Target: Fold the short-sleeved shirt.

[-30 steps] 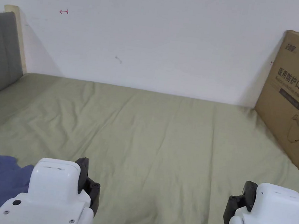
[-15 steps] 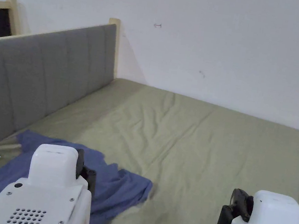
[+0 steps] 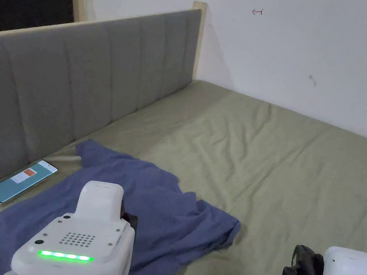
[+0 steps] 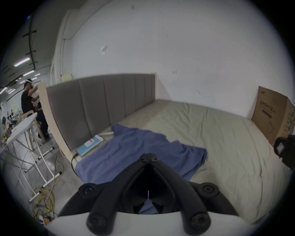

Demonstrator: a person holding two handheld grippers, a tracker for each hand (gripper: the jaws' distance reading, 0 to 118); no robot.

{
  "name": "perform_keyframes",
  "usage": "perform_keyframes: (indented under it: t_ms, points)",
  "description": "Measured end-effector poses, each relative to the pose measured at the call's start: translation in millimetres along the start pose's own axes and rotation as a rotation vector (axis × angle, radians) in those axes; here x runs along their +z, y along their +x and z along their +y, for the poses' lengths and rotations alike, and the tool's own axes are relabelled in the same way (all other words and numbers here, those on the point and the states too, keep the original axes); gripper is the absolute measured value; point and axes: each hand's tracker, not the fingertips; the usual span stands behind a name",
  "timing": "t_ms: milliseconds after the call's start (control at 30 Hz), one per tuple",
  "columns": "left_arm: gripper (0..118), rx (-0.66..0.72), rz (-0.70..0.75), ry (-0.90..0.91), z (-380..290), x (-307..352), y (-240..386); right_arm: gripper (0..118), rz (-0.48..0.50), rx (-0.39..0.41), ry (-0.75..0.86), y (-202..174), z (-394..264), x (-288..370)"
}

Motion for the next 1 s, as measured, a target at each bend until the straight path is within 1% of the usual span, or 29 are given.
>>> perform_keyframes:
  t_ms: [33, 67, 100, 133, 167, 200, 233, 300, 367, 400, 433, 500, 533, 567, 600, 633, 700, 767, 800, 833, 867, 933, 967, 1000]
  points:
    - [0, 0.019, -0.028, -0.045, -2, -15, -2, 0, -0.004, 0.003, -0.012, 1, -1, -3]
    - [3, 0.052, -0.058, -0.091, -5, -33, -5, 0, -0.008, 0.004, -0.023, 1, -3, -7]
    - [18, 0.067, -0.063, -0.128, -7, -50, -7, 0, -0.009, 0.004, -0.038, 2, -3, -10]
    - [44, 0.060, -0.095, -0.181, -9, -70, -6, 0, -0.007, 0.002, -0.054, 3, -4, -13]
    - [88, 0.033, -0.094, -0.243, -11, -90, -4, 0, -0.008, -0.004, -0.067, 4, -6, -15]
    - [110, -0.008, -0.077, -0.295, -12, -105, -2, 0, -0.010, -0.008, -0.073, 5, -6, -17]
    - [116, -0.038, -0.080, -0.346, -15, -123, 1, 0, -0.013, -0.014, -0.081, 7, -7, -19]
    - [110, -0.079, -0.078, -0.352, -20, -146, 10, 0, -0.025, -0.017, -0.099, 10, -10, -23]
    - [111, -0.072, -0.057, -0.392, -21, -164, 18, 0, -0.045, -0.010, -0.120, 14, -13, -28]
    - [111, -0.061, -0.074, -0.405, -26, -175, 20, 0, -0.054, -0.008, -0.130, 16, -14, -30]
    - [111, -0.054, -0.106, -0.444, -30, -188, 24, 0, -0.062, -0.011, -0.138, 19, -16, -31]
    - [109, -0.110, -0.098, -0.595, -44, -216, 36, 0, -0.074, -0.017, -0.160, 25, -19, -33]
    - [106, -0.120, -0.081, -0.631, -53, -221, 37, 0, -0.081, -0.017, -0.167, 28, -21, -33]
    - [109, -0.088, -0.081, -0.540, -51, -218, 37, 0, -0.089, -0.018, -0.174, 31, -23, -34]
    - [108, -0.073, -0.076, -0.575, -42, -216, 35, 0, -0.097, -0.021, -0.180, 33, -24, -34]
    - [104, -0.048, -0.072, -0.580, -35, -213, 35, 0, -0.105, -0.025, -0.186, 36, -25, -35]
    - [77, 0.027, -0.049, -0.559, -30, -210, 25, 0, -0.114, -0.049, -0.198, 42, -28, -38]
    - [48, 0.026, -0.042, -0.566, -27, -213, 21, 0, -0.116, -0.095, -0.219, 48, -30, -39]
    - [36, 0.031, -0.038, -0.566, -26, -213, 18, 0, -0.107, -0.114, -0.223, 51, -32, -39]
    - [18, 0.057, -0.021, -0.569, -24, -214, 15, 0, -0.100, -0.127, -0.232, 54, -33, -38]
    - [2, 0.116, 0.001, -0.560, -24, -214, 9, 0, -0.105, -0.130, -0.235, 55, -34, -37]
    - [2, 0.280, -0.023, -0.587, -27, -215, -4, 0, -0.126, -0.132, -0.240, 59, -36, -36]
    - [2, 0.326, -0.041, -0.588, -26, -214, -9, 0, -0.135, -0.136, -0.242, 62, -36, -34]
    - [2, 0.335, -0.057, -0.594, -25, -214, -12, 0, -0.142, -0.144, -0.243, 66, -36, -33]
